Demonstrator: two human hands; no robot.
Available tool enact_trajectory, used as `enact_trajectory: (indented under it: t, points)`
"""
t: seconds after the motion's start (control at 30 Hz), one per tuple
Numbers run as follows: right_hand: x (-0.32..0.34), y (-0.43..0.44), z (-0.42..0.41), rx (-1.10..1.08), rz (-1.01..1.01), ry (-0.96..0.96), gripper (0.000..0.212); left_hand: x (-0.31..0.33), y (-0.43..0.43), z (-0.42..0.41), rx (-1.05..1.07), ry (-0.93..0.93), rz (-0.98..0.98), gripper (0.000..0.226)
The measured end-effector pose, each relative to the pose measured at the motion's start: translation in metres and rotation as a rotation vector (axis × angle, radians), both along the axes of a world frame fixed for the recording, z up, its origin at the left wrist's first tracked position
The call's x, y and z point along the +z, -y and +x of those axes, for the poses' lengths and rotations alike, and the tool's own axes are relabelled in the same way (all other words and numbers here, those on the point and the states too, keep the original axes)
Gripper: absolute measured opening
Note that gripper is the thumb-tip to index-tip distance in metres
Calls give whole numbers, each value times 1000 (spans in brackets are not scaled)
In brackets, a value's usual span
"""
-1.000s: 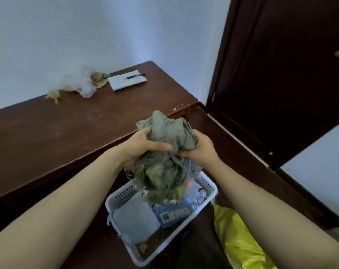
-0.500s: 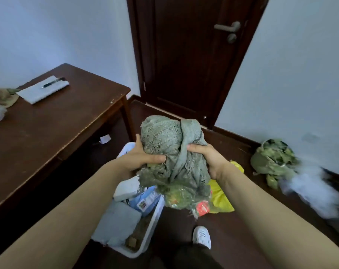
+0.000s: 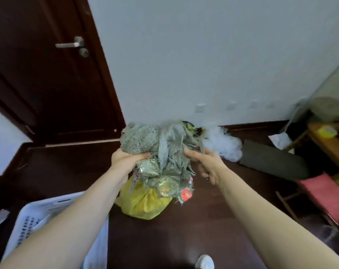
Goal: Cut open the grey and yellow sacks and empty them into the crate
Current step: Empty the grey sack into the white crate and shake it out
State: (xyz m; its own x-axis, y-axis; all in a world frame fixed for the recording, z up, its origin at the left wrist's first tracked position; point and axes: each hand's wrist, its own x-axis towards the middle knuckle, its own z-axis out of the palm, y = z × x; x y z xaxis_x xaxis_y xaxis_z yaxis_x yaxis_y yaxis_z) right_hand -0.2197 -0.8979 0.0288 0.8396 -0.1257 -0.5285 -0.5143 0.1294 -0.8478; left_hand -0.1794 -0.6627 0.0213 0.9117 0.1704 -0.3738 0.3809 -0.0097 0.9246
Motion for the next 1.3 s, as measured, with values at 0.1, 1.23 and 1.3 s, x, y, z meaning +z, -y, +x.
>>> enact_trajectory:
  t: [0.1,1.23,1.3]
  points:
    - [-10,95,-8,-95,-32,-24,40,-10,104,29,-74,-6,-10,77]
    - [-26,765,226,-965,-134,163,16,-29,938,336,-1113,-254,-241,23]
    - [-37,813,235,-993,-172,135,29,-36,982,345,-1061,-208,-211,14]
